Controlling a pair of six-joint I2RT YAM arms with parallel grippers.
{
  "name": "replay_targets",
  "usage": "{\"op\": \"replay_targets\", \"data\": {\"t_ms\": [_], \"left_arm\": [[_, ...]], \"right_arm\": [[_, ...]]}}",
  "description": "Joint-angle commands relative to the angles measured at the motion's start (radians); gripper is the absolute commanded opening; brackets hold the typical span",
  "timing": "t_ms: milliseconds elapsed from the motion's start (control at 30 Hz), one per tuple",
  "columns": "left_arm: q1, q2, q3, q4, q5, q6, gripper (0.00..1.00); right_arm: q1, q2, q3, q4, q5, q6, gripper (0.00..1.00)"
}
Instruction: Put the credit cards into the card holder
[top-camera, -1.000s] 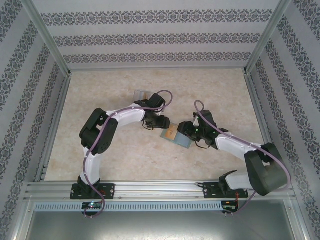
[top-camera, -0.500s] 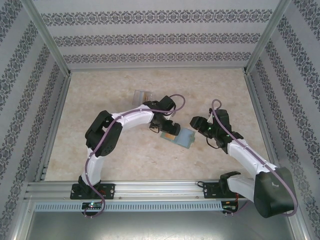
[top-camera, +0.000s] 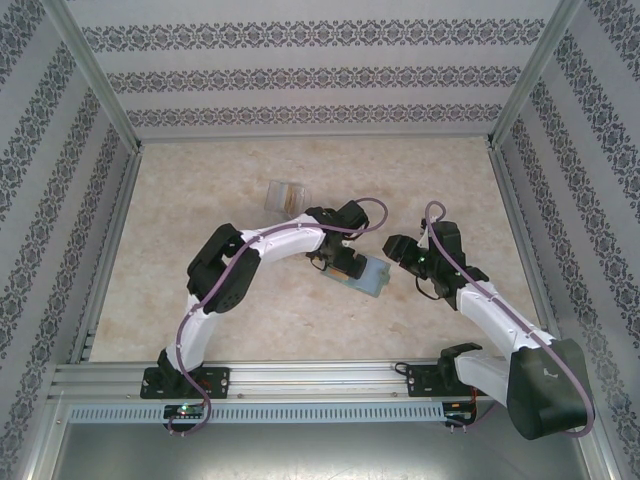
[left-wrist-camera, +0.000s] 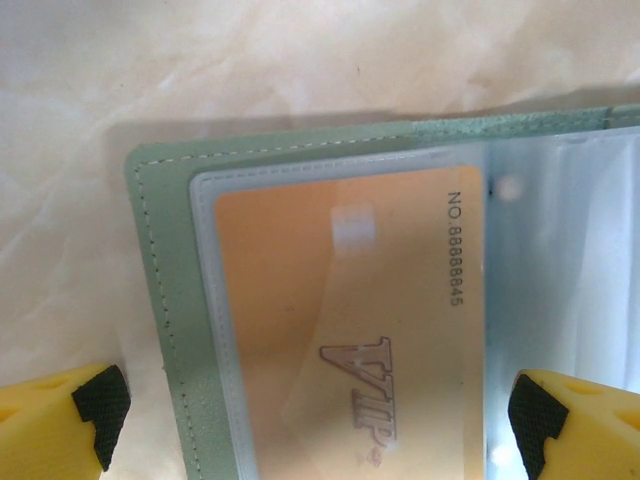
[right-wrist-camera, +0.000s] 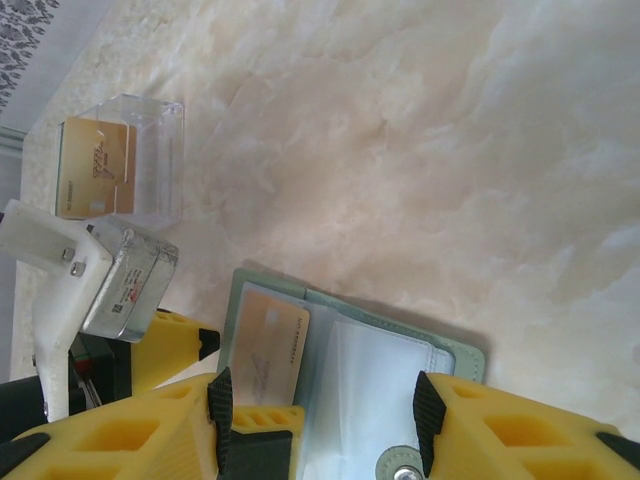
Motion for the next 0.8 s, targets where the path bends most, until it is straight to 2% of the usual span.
{"op": "replay_targets", "data": {"t_ms": [0,300,467,600,733,767], "left_arm": [[-0.012,0.025,0.030,-0.068,-0.061,0.011,0.99],[-0.011,0.018,0.015,-0.054,-0.056,0.023,0.89],[-0.011,0.016,0.012,-0.043,-0.027,0.022,0.75],[-0.011,0.017,0.010,-0.027,-0.004,0.021,0.68],[-0.008,0.023,0.020,-0.038,-0.001,0.010,0.66],[-0.008,0.023,0.020,-0.037,-0.001,0.006,0.70]], "right_arm": [[-0.013,-0.009,-0.012,0.006,-0.005,-0.012,0.53],[-0.027,-0.011,-0.013,0.004,-0.016,-0.018,0.53],[-0.028,0.004,-0.014,0.006,-0.020,-0.019,0.53],[-0.029,0.027,-0.010,0.007,-0.030,-0.021,0.53],[-0.027,0.051,0.002,0.004,-0.055,-0.016,0.53],[-0.028,0.054,0.003,0.002,-0.056,-0.019,0.53]]}}
